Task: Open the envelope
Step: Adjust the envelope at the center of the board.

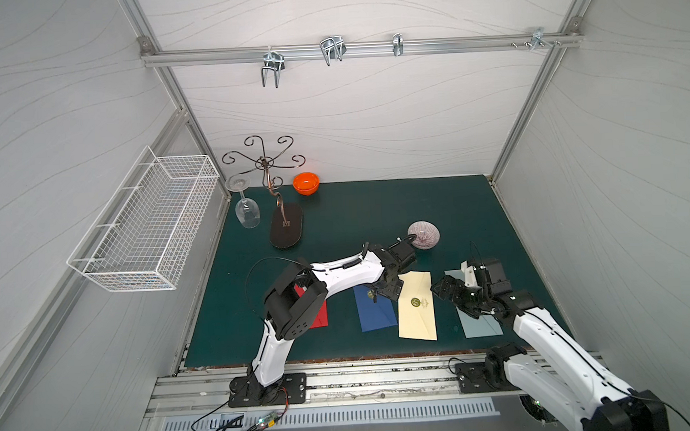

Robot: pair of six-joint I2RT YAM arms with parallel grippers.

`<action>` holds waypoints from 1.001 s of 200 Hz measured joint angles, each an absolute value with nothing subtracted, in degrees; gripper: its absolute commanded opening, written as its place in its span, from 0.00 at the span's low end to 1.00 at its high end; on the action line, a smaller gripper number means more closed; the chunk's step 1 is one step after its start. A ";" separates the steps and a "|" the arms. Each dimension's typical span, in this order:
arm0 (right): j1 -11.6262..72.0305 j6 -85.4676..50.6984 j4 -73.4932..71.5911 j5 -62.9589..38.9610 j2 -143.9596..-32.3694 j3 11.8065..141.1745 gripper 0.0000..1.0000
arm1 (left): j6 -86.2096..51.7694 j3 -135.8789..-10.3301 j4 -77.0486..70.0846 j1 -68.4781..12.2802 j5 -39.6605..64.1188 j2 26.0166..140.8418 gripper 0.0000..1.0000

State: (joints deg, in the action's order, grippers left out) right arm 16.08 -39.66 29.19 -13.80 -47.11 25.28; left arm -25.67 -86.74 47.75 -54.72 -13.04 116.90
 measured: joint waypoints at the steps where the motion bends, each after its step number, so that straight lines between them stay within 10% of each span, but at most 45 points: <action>1: 16.10 -39.66 29.19 -13.78 -47.11 25.26 0.99 | -25.67 -86.83 47.79 -54.74 -13.06 117.01 0.99; 200: 16.08 -39.46 26.15 -17.96 -49.28 22.92 0.99 | -24.08 -78.48 45.58 -53.45 -20.40 113.93 0.99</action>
State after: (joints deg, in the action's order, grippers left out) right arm 16.08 -39.46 26.15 -17.96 -49.28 22.92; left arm -24.08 -78.48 45.58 -53.45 -20.40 113.93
